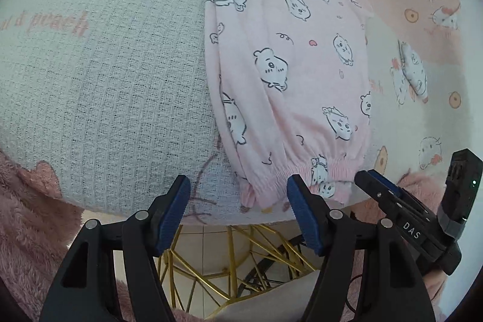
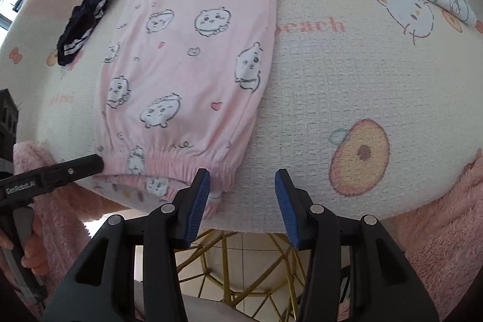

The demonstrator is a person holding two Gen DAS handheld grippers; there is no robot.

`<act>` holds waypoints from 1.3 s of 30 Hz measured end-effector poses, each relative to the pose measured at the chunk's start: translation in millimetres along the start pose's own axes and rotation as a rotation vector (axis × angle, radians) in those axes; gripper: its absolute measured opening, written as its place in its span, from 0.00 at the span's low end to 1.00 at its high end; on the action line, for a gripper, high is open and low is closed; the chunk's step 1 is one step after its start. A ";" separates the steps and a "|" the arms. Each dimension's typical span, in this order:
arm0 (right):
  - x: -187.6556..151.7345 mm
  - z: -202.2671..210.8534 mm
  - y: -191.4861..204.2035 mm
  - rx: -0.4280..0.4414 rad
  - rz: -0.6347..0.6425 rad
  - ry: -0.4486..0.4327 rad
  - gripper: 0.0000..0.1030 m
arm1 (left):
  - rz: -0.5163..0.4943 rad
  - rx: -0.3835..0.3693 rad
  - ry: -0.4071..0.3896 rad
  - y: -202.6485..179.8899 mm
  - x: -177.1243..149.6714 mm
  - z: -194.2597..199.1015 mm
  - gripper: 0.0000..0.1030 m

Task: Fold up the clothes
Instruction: 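Grasp the elastic cuffs of the pants with both grippers, then fold the cuffs over toward the waistband with both grippers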

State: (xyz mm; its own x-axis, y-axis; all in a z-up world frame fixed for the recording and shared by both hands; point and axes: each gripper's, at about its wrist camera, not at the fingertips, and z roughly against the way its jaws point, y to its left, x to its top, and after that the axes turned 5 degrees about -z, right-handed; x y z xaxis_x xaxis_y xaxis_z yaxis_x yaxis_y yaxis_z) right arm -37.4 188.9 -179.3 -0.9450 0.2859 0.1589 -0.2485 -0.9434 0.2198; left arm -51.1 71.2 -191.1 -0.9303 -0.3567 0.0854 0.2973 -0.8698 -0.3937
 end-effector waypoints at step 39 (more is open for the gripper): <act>-43.4 35.2 -5.5 0.221 0.063 0.072 0.12 | 0.030 -0.121 -0.028 9.1 -10.8 16.5 0.18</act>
State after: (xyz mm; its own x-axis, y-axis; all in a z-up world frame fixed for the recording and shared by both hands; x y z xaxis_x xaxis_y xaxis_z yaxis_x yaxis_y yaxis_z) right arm 12.5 187.6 -153.6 -0.9719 0.2071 0.1121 -0.1429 -0.8970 0.4183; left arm -34.8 61.5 -180.5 -0.9145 -0.3929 0.0969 0.2953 -0.8116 -0.5041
